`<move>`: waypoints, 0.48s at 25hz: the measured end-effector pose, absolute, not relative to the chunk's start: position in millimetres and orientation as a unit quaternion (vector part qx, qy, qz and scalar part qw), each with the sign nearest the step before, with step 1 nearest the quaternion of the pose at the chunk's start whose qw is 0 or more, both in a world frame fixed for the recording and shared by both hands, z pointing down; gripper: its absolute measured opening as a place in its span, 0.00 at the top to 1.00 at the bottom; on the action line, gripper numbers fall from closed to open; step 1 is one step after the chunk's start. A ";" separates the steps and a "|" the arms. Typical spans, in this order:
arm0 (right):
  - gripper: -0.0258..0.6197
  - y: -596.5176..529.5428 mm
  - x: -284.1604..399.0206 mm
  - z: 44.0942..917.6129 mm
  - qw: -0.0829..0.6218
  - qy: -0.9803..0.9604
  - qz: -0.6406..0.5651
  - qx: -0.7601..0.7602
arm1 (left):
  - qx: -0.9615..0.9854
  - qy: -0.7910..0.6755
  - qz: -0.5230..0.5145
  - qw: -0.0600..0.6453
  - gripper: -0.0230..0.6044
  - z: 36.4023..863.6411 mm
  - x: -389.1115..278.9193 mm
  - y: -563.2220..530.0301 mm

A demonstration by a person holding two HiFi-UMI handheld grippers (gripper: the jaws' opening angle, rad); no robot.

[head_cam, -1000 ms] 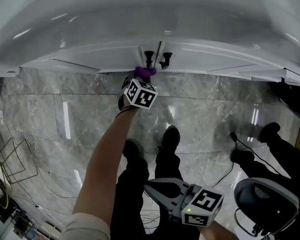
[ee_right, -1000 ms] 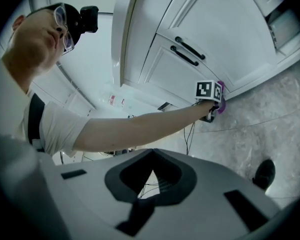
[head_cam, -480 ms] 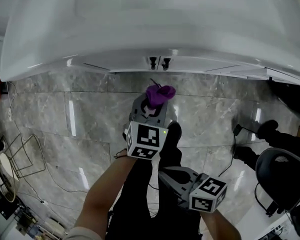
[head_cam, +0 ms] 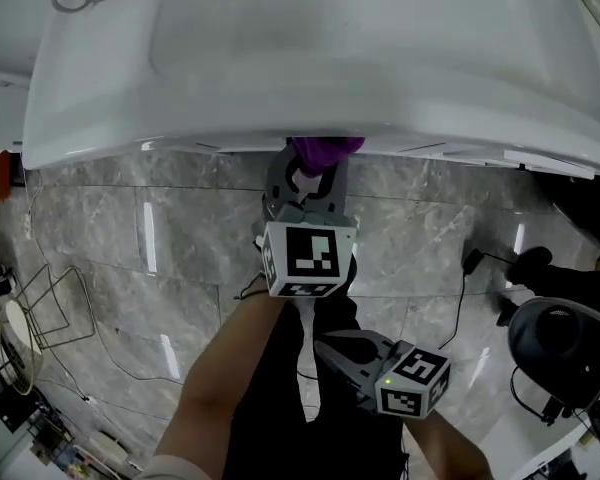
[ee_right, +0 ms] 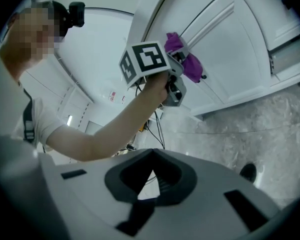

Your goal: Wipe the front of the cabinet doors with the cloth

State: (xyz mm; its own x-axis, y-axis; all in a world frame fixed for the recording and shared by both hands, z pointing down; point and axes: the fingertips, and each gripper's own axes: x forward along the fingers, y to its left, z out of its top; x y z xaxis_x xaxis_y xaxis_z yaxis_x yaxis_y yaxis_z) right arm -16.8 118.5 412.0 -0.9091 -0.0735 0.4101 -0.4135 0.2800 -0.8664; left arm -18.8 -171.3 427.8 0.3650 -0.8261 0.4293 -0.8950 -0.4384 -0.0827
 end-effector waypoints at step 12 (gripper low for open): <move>0.95 112.5 -23.6 418.6 0.152 -0.782 0.570 0.200 | 0.858 -0.458 0.228 0.044 0.78 492.2 21.0 -162.0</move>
State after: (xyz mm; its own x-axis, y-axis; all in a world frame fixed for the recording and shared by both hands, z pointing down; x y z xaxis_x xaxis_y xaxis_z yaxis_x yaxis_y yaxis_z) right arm -23.6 112.5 418.6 -0.8742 -0.1395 0.4650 -0.4854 0.2695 -0.8317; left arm 21.0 -162.0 492.2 0.4770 -0.7653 0.4322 -0.8057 -0.5772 -0.1328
